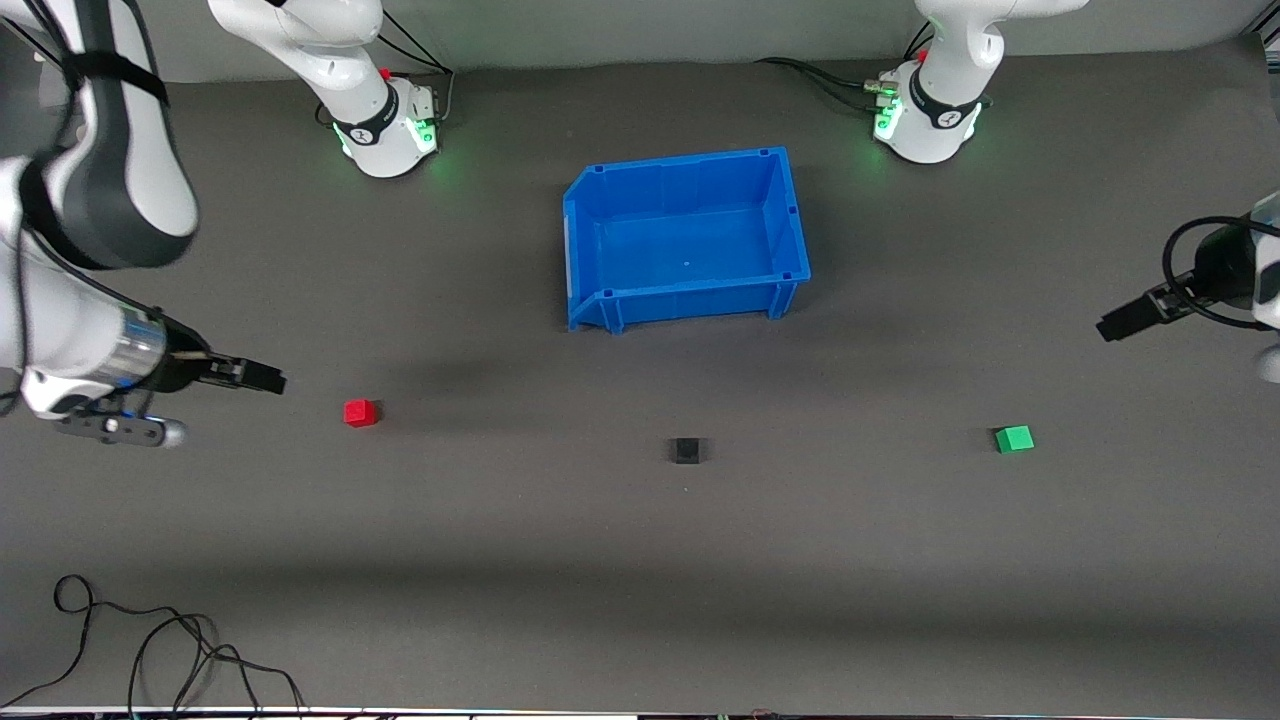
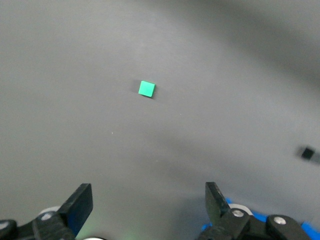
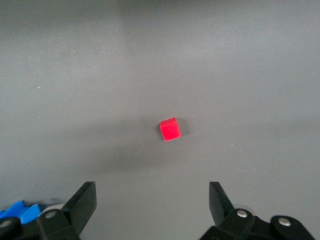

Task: Attach green and red cubes to black cube
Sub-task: 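Move the right gripper down over the red cube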

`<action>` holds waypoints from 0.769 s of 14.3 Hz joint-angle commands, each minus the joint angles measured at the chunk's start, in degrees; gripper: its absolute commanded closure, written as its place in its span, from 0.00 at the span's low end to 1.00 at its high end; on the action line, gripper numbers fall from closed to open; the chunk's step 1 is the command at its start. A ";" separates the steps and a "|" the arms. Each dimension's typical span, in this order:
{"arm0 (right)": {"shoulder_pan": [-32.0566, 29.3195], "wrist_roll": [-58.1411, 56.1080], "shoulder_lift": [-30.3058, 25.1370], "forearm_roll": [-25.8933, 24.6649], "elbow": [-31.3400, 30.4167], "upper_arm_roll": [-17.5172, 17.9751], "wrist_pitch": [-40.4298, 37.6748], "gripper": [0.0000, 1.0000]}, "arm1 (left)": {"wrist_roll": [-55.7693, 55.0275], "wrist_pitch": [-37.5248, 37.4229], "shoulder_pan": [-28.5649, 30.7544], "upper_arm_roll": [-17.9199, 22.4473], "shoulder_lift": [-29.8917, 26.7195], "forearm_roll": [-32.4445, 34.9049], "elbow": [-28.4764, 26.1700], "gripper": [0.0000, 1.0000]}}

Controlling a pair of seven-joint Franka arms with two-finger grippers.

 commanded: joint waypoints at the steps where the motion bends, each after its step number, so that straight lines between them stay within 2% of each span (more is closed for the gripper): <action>1: 0.47 -0.81 0.93 -2.10 -8.58 -0.01 6.82 0.00 | -13.30 0.54 1.38 -0.03 0.20 -0.25 -0.28 0.00; 5: -0.40 -1.76 10.16 -2.28 -9.31 0.07 17.27 0.00 | -29.47 1.33 6.74 -0.03 2.22 -4.38 -0.28 0.03; 7: 0.20 -3.44 13.41 -2.54 -9.57 -0.01 21.06 0.00 | -34.86 0.54 7.28 0.05 5.11 -4.03 -0.37 0.01; 9: -0.23 -3.44 16.58 -6.30 -9.57 -0.10 23.17 0.00 | -40.48 1.59 8.24 0.06 8.80 -3.85 -0.98 0.00; 11: -0.23 -3.35 19.04 -6.50 -10.62 -0.54 26.51 0.00 | -42.08 4.04 7.81 0.14 11.62 -3.59 -1.50 0.00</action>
